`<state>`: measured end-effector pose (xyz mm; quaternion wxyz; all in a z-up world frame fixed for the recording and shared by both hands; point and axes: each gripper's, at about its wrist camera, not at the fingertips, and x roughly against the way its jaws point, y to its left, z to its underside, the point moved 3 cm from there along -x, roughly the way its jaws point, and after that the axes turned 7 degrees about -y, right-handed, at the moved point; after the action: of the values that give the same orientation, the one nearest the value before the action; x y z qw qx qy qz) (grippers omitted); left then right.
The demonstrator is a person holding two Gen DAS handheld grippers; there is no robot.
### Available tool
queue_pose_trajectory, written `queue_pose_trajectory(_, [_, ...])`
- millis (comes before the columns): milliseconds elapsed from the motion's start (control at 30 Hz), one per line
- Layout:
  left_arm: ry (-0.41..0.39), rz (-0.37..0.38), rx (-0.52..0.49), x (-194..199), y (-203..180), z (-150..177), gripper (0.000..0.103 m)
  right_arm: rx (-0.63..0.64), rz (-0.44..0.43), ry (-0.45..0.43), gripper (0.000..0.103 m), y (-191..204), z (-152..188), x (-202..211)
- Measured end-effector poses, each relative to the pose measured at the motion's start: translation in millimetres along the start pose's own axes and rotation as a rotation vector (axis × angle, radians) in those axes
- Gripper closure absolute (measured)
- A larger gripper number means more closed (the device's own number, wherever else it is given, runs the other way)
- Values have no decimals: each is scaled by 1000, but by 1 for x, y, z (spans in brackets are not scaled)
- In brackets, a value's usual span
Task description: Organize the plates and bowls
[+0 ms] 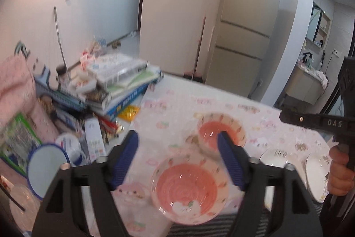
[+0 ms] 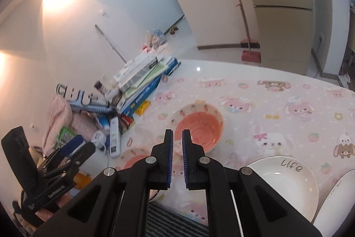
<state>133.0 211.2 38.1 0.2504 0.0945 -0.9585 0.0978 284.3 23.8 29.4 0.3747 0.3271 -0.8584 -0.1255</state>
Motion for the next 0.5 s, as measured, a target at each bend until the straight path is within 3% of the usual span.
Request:
queue_pose_trajectory(33, [-17, 3, -6, 3, -4, -8, 28, -12, -3, -11, 91, -4, -3, 4])
queue_pose_trajectory(100, [-49, 8, -20, 7, -13, -23, 23, -32, -9, -44, 70, -11, -10, 13])
queue_pose_trajectory(200, [-85, 20, -43, 8, -30, -50, 16, -33, 22, -88, 58, -17, -17, 22])
queue_pose_trajectory(367, [-135, 102, -14, 4, -50, -96, 13, -37, 89, -127, 58, -31, -24, 30])
queue_pose_trajectory(500, [-125, 154, 22, -13, -48, -102, 13, -40, 131, -126, 58, -38, -26, 26])
